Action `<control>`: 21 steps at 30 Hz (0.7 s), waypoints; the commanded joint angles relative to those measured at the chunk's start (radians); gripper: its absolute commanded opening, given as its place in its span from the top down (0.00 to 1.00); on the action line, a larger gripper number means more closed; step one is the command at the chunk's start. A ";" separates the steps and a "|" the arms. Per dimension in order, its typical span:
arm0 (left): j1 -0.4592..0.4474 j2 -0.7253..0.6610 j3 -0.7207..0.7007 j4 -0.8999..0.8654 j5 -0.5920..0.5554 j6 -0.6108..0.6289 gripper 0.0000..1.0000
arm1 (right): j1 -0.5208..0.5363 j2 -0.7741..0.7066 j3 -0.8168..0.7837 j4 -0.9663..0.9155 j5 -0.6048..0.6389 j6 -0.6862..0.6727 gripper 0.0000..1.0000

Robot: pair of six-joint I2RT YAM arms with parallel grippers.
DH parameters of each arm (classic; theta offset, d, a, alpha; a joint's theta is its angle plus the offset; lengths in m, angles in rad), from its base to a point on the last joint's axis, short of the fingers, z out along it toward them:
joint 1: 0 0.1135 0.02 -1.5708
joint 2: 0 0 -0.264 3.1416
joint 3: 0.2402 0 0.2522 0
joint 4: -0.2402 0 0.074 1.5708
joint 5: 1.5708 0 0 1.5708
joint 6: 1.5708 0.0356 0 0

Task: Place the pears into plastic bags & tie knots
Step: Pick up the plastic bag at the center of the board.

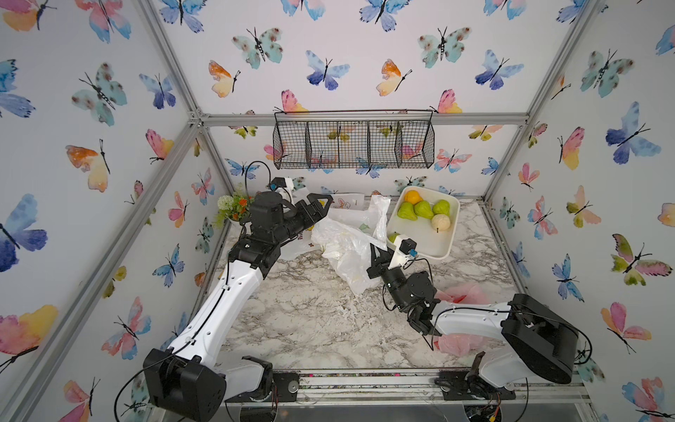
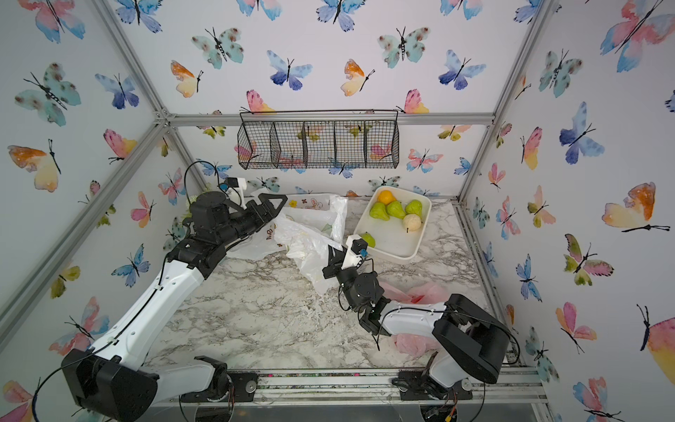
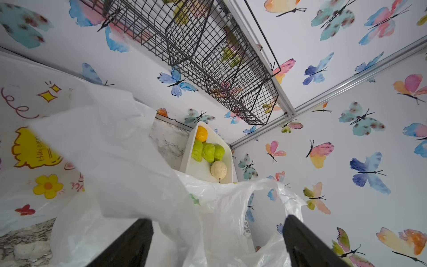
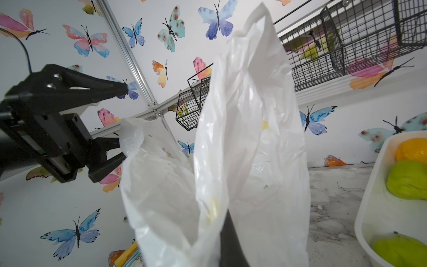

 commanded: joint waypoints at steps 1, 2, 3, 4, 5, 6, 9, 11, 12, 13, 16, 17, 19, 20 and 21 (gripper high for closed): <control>-0.007 0.070 0.021 -0.046 -0.103 0.125 0.18 | 0.012 0.025 0.016 0.055 0.013 0.011 0.90; -0.008 0.088 0.028 -0.044 -0.112 0.147 0.24 | 0.012 0.033 0.019 0.052 0.012 0.020 0.88; -0.008 0.103 0.033 -0.029 -0.109 0.169 0.30 | 0.012 0.036 0.018 0.052 0.011 0.031 0.86; -0.009 0.115 0.032 -0.013 -0.109 0.182 0.34 | 0.012 0.034 0.015 0.051 0.009 0.039 0.83; -0.009 0.125 0.032 0.011 -0.107 0.201 0.39 | 0.012 0.030 0.015 0.036 0.008 0.048 0.81; -0.010 0.137 0.035 0.029 -0.106 0.221 0.46 | 0.012 0.022 0.015 0.009 0.009 0.055 0.79; -0.010 0.165 0.055 0.075 -0.097 0.258 0.76 | 0.012 -0.014 0.022 -0.109 -0.014 0.093 0.70; -0.008 0.183 0.073 0.102 -0.076 0.281 0.97 | 0.011 -0.043 0.037 -0.226 -0.040 0.115 0.63; -0.008 0.192 0.082 0.109 -0.064 0.292 1.00 | 0.011 -0.062 0.036 -0.278 -0.054 0.126 0.61; -0.008 0.203 0.093 0.113 -0.044 0.303 1.00 | 0.011 -0.080 0.027 -0.314 -0.067 0.131 0.59; -0.008 0.232 0.114 0.112 0.022 0.317 1.00 | 0.009 -0.131 -0.013 -0.379 -0.090 0.143 0.58; -0.008 0.234 0.115 0.115 0.042 0.318 1.00 | 0.010 -0.142 -0.028 -0.390 -0.082 0.155 0.58; -0.008 0.233 0.115 0.131 0.089 0.315 1.00 | 0.004 -0.159 -0.044 -0.418 -0.077 0.167 0.54; -0.008 0.235 0.125 0.128 0.121 0.322 1.00 | -0.007 -0.180 -0.043 -0.456 -0.091 0.172 0.51; -0.008 0.241 0.144 0.108 0.149 0.348 1.00 | -0.024 -0.207 -0.034 -0.515 -0.109 0.187 0.48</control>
